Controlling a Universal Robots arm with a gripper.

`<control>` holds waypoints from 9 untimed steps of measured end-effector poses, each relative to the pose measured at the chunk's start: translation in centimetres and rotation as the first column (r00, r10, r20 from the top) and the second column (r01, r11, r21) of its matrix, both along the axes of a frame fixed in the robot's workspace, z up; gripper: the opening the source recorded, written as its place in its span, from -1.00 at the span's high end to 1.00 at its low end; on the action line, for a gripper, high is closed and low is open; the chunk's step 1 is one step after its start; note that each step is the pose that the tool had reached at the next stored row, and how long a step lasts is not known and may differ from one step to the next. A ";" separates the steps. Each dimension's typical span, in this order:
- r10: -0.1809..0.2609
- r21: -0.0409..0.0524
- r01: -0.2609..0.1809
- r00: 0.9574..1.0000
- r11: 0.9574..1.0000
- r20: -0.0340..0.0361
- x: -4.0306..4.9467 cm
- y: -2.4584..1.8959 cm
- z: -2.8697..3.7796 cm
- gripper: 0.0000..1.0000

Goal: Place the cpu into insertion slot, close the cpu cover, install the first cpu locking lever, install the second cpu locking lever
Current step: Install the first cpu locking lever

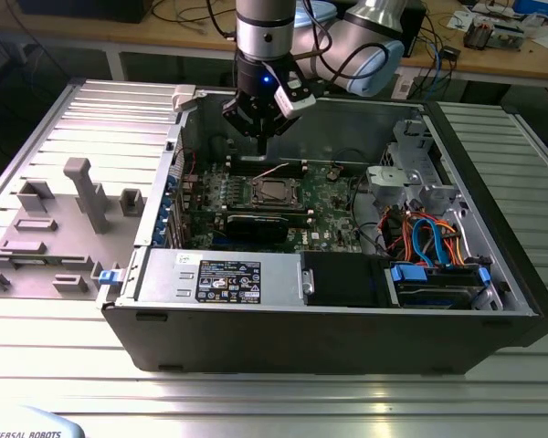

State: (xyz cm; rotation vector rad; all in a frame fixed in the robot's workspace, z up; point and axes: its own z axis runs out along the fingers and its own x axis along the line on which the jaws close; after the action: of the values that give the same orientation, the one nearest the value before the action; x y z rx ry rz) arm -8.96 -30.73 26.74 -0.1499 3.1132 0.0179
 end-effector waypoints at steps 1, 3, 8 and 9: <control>0.000 0.000 0.000 1.000 1.000 0.000 0.00 0.00 0.00 0.79; 0.000 0.000 0.000 1.000 1.000 0.000 0.00 0.00 0.00 0.79; 0.000 0.000 0.000 1.000 1.000 0.000 0.00 0.00 0.00 0.79; 0.000 0.001 0.000 1.000 1.000 0.000 0.00 0.00 -0.02 0.79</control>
State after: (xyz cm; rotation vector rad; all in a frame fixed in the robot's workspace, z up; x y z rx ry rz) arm -8.96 -30.72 26.72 -0.1496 3.1131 0.0201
